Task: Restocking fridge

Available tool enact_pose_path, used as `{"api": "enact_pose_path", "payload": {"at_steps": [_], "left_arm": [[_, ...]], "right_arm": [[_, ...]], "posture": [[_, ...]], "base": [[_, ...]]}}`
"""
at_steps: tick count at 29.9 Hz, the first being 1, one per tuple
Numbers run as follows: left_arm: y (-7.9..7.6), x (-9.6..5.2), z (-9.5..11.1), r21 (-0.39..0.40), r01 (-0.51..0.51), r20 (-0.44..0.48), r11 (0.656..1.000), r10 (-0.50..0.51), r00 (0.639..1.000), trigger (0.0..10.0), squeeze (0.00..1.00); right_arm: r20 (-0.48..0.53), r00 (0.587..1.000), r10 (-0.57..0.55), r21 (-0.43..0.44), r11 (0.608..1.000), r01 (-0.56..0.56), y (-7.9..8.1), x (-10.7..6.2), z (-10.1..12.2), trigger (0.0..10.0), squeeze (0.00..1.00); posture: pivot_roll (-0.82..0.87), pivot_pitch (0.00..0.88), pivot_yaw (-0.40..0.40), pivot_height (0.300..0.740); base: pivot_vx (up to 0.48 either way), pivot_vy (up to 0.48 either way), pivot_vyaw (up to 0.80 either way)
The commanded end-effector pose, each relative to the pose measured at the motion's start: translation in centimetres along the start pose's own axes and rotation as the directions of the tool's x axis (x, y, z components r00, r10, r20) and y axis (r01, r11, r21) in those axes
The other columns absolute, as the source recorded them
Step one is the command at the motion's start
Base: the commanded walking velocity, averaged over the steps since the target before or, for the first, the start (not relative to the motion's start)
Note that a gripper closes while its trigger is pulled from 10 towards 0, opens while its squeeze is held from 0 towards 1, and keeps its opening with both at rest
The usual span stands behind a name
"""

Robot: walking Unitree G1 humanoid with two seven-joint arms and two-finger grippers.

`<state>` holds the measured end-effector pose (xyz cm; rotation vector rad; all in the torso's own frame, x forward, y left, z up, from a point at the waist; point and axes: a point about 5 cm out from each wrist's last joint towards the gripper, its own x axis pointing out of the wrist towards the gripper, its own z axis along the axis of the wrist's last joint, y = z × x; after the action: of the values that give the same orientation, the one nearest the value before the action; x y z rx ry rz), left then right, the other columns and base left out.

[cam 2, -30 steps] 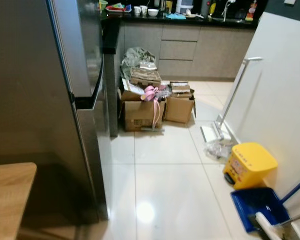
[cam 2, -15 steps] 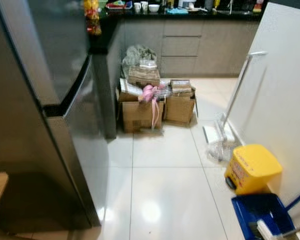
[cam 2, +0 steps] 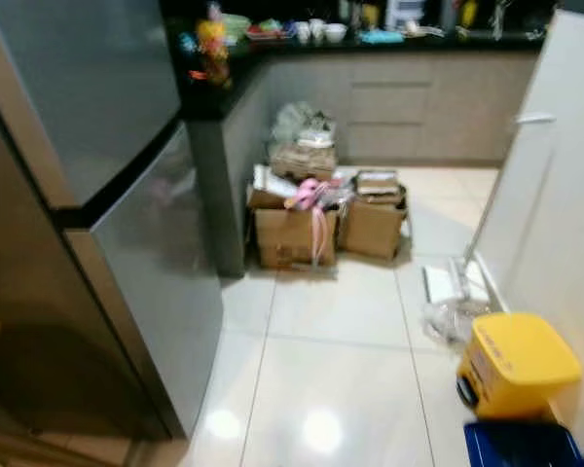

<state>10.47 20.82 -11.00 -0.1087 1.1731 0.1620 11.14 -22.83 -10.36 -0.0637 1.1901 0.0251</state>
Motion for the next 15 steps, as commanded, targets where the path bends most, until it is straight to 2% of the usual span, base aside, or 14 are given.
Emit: {"api": "enact_pose_path", "payload": {"at_steps": [1, 15], "left_arm": [[0.5, -0.04, 0.21, -0.001, -0.013, 0.005, 1.0, 0.013, 1.0, 10.0, 0.0], [0.59, -0.03, 0.38, -0.002, -0.021, 0.013, 1.0, 0.021, 1.0, 10.0, 0.0]], "right_arm": [[-0.01, 1.0, 0.022, -0.01, 1.0, -0.023, 0.68, 0.1, -0.18, 10.0, 0.0], [-0.012, 0.999, 0.03, -0.028, 0.999, -0.03, 0.71, 0.11, -0.15, 10.0, 0.0]], "posture": [[-0.1, 0.0, 0.009, 0.74], [-0.1, 0.0, 0.009, 0.74]], "base": [[0.0, 0.0, 0.59], [0.0, 0.0, 0.59]]}}
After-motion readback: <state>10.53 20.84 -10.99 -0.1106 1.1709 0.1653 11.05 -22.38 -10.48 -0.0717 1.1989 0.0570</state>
